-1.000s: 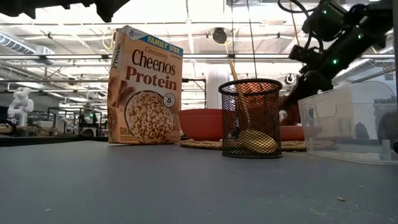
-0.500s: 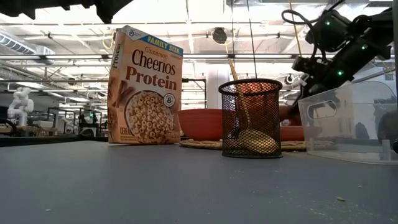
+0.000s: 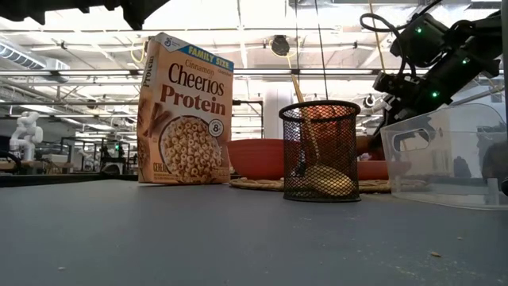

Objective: Arrange a breakfast setting
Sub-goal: Put the toasted bread on the pink plate, then put the red apple on the top center of the brown woven mat

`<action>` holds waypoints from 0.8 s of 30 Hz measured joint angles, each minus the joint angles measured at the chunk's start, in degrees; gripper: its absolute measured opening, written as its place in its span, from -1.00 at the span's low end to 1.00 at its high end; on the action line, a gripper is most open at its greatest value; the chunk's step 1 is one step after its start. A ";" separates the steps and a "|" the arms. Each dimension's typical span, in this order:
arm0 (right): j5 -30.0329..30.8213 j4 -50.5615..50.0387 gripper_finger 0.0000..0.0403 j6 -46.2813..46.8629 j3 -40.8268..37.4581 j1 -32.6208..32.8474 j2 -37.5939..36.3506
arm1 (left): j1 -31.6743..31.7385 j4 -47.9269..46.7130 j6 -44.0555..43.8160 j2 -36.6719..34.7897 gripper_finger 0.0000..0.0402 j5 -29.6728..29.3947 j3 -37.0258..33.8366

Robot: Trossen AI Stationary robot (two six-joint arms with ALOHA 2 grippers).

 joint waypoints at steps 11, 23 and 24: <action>0.00 0.07 -0.60 0.00 0.00 0.00 0.00 | -0.01 0.02 0.01 0.00 0.78 0.01 0.00; 0.01 0.07 -0.07 0.31 0.00 0.00 0.00 | -0.02 0.02 0.00 0.00 0.78 0.02 0.00; 0.01 0.07 -0.03 0.34 0.00 0.00 0.00 | -0.01 0.02 0.00 0.00 0.78 0.02 0.00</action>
